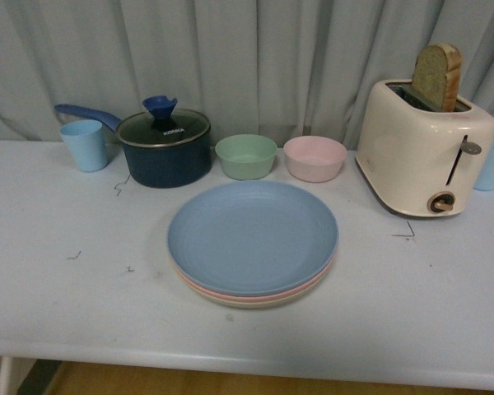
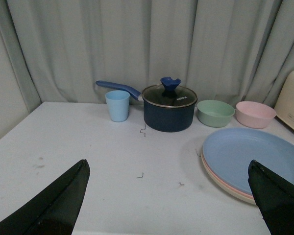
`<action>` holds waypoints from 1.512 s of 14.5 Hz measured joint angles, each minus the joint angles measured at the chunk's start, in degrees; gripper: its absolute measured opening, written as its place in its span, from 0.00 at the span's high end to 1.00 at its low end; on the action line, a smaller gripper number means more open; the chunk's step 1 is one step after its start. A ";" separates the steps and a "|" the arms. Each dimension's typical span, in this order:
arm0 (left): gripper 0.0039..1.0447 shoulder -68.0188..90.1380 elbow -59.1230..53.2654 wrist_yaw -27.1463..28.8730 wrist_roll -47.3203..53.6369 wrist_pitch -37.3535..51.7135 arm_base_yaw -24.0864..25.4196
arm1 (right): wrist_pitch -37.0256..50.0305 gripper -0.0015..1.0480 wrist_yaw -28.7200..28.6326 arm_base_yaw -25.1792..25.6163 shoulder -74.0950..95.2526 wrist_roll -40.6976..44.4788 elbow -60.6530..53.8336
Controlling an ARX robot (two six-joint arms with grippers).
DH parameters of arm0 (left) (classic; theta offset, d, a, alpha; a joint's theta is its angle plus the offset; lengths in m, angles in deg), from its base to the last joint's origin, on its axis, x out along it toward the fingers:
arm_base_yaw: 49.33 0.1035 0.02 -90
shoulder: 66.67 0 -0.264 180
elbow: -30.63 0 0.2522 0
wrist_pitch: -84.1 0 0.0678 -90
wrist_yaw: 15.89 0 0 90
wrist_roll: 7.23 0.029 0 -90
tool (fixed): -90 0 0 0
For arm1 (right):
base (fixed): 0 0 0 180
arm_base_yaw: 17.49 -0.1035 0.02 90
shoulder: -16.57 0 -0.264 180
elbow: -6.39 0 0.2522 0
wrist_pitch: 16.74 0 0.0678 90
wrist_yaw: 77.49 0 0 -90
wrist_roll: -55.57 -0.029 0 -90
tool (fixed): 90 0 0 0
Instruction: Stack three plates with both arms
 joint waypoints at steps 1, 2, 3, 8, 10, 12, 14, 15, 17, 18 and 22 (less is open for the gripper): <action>0.06 0.00 0.00 0.00 0.00 0.00 0.00 | -1.75 0.98 0.00 0.00 -0.52 0.02 -0.09; 0.06 0.00 0.00 0.00 -0.02 0.02 0.00 | -2.75 0.98 0.00 0.00 -1.18 0.02 -0.09; 0.06 0.00 0.00 -0.02 0.00 0.02 0.00 | -3.50 0.98 0.00 0.00 -2.23 0.02 -0.09; 0.06 0.00 0.00 0.00 -0.02 0.02 0.00 | -7.10 0.98 0.00 0.00 -7.13 0.02 -0.09; 0.06 0.00 0.00 0.00 -0.02 0.02 0.00 | -9.79 0.98 0.00 0.00 -9.31 0.02 -0.09; 0.06 0.00 0.00 0.00 -0.02 0.00 0.00 | -13.70 0.98 0.00 0.00 -13.57 0.02 -0.09; 0.06 0.00 0.00 0.00 0.00 0.00 0.00 | -19.32 0.98 0.00 0.00 -18.95 0.02 -0.09; 0.06 0.00 0.00 0.00 -0.02 0.02 0.00 | -21.55 0.98 0.00 0.00 -20.70 0.00 -0.07; 0.06 0.00 0.00 -0.04 0.00 -0.02 0.00 | -28.92 0.98 -0.04 0.00 -29.16 0.09 -0.02; 0.06 0.00 0.00 -0.02 0.00 0.09 0.00 | -30.34 0.98 0.00 0.00 -29.20 0.09 -0.07; 0.06 0.00 0.00 0.00 0.00 0.02 0.00 | -30.01 0.98 0.00 0.00 -29.20 0.15 -0.07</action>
